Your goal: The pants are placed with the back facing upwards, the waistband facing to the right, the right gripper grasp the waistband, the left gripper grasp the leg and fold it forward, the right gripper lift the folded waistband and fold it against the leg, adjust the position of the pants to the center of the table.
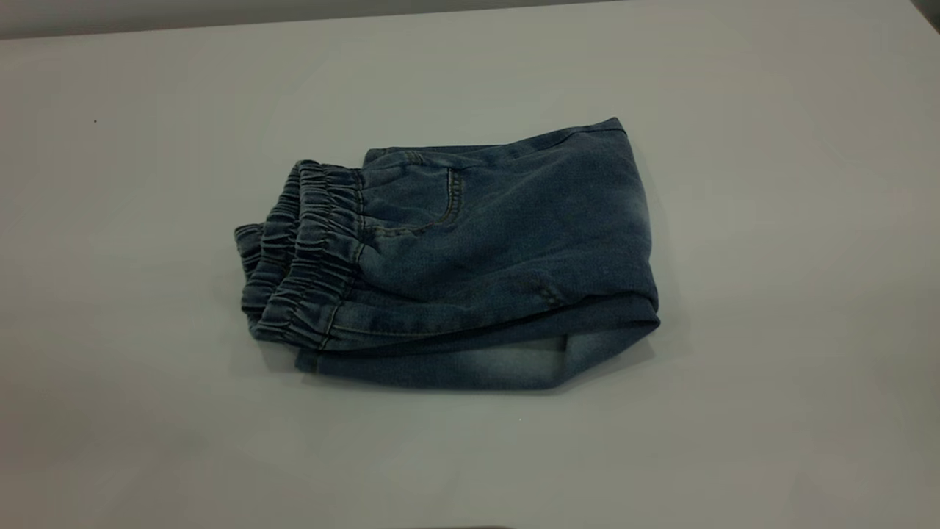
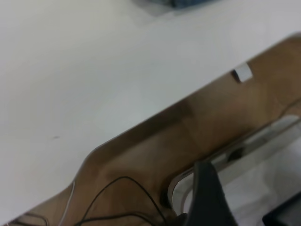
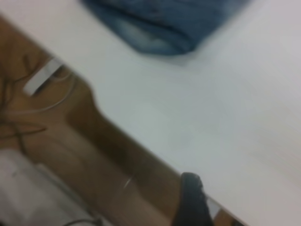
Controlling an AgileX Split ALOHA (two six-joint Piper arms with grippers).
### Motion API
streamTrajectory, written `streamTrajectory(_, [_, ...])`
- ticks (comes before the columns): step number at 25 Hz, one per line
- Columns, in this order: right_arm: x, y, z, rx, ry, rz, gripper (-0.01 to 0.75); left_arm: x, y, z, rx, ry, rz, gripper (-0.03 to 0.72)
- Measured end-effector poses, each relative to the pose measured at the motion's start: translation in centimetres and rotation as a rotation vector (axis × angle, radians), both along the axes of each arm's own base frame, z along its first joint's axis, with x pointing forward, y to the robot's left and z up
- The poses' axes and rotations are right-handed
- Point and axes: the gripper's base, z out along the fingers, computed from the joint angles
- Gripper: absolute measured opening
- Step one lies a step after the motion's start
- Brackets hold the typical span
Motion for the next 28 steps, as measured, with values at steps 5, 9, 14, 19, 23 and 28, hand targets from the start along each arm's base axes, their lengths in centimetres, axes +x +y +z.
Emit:
streamTrajectory(5, [0.4, -0.8, 0.0, -0.001, -0.001, -0.295, 0.435, 0.4, 0.8, 0.0, 0.0, 0.0, 0.178, 0.422])
streamTrajectory(9, [0.6, -1.5, 0.0, -0.001, 0.0, -0.552, 0.435, 0.6, 1.3, 0.0, 0.0, 0.0, 0.299, 0.422])
streamTrajectory(14, [0.3, -2.0, 0.1, 0.006, -0.021, -0.712, 0.435, 0.6, 1.7, 0.0, -0.001, -0.007, 0.384, 0.422])
streamTrajectory(19, [-1.4, -1.9, 0.3, 0.048, -0.137, -0.714, 0.435, -0.8, 1.8, 0.4, -0.019, -0.103, 0.391, 0.422])
streamTrajectory(23, [-2.9, -1.9, 0.3, 0.083, -0.234, -0.712, 0.435, -2.7, 1.7, 0.7, -0.043, -0.233, 0.389, 0.422])
streamTrajectory(28, [-3.0, -1.9, 0.3, 0.086, -0.243, -0.712, 0.435, -4.8, 1.7, 0.7, -0.069, -0.365, 0.385, 0.422])
